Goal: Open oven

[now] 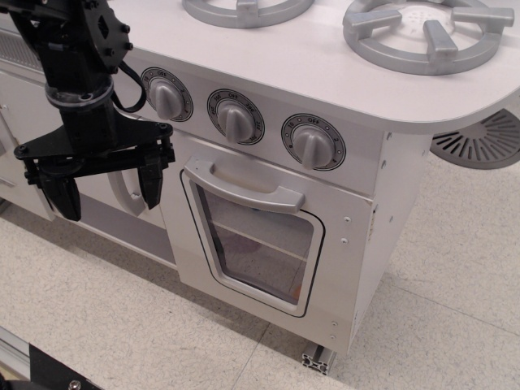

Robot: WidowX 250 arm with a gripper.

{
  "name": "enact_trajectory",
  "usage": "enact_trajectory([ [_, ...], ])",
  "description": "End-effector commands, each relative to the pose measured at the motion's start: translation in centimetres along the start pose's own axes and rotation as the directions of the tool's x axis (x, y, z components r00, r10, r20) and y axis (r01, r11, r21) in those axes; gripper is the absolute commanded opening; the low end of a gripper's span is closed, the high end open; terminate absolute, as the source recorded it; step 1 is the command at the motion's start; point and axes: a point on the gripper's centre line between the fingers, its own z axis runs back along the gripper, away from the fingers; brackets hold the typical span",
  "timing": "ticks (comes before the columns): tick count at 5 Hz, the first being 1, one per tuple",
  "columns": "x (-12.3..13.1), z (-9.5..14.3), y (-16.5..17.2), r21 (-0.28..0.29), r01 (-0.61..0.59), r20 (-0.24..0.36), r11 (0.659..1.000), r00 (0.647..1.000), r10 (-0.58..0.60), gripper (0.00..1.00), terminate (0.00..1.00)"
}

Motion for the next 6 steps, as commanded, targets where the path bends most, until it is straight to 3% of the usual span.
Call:
enact_trajectory([
  [1,0.0,0.0,0.0,0.000,0.000,0.000,1.000,1.000,0.000,1.00,0.00],
  [2,1.1,-1.5,-1.8,-0.097,-0.241,0.085,0.966,0.965,0.249,1.00,0.00],
  [3,2.9,-2.8,-2.4,-0.148,-0.347,0.069,0.926,0.931,0.359,1.00,0.00],
  [5,5.1,-5.0,-3.7,-0.342,-0.522,-0.040,0.782,0.839,0.543,1.00,0.00],
  [6,5.1,-4.9,-4.0,-0.415,-0.534,-0.123,0.737,0.835,0.536,1.00,0.00],
])
